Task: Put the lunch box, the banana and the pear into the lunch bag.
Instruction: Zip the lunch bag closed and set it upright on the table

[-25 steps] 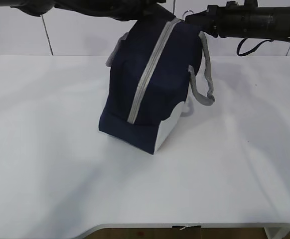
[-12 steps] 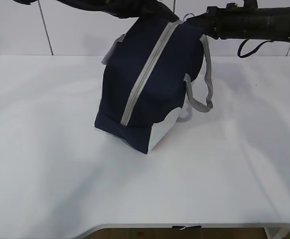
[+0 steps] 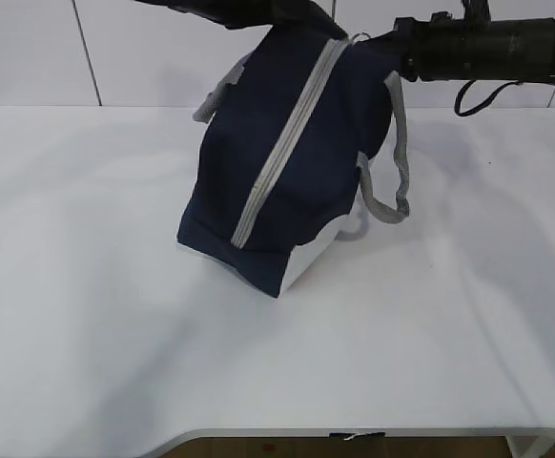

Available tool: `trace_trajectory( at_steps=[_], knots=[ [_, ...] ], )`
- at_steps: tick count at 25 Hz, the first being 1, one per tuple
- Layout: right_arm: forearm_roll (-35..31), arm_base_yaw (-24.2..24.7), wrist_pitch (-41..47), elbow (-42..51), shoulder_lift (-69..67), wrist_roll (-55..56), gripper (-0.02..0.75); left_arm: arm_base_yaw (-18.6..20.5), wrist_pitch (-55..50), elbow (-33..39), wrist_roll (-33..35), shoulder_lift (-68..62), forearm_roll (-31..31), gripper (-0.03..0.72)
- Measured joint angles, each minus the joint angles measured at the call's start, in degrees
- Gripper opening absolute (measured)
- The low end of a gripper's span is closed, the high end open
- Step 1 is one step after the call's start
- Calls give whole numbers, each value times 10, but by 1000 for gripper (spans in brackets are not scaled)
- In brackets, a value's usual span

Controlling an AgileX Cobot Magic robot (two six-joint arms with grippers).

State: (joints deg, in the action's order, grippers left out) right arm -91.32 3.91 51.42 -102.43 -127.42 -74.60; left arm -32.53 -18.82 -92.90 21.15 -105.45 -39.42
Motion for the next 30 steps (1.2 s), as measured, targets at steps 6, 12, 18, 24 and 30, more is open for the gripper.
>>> trace_trajectory(
  at_steps=[6, 12, 18, 24, 30],
  knots=[
    [14, 0, 7, 0, -8, 6, 6, 0, -3, 0, 55, 12, -56, 14],
    [18, 0, 30, 0, -19, 18, 6, 0, -5, 2, 88, 13, -92, 14],
    [10, 0, 32, 0, -21, 19, 6, 0, -5, 3, 91, 13, -94, 14],
    [-15, 15, 51, -1, -22, 19, 97, 0, -5, 3, 92, 14, -99, 14],
    [-15, 46, 107, -35, -25, 19, 371, 0, -8, 3, 93, 14, -104, 14]
  ],
)
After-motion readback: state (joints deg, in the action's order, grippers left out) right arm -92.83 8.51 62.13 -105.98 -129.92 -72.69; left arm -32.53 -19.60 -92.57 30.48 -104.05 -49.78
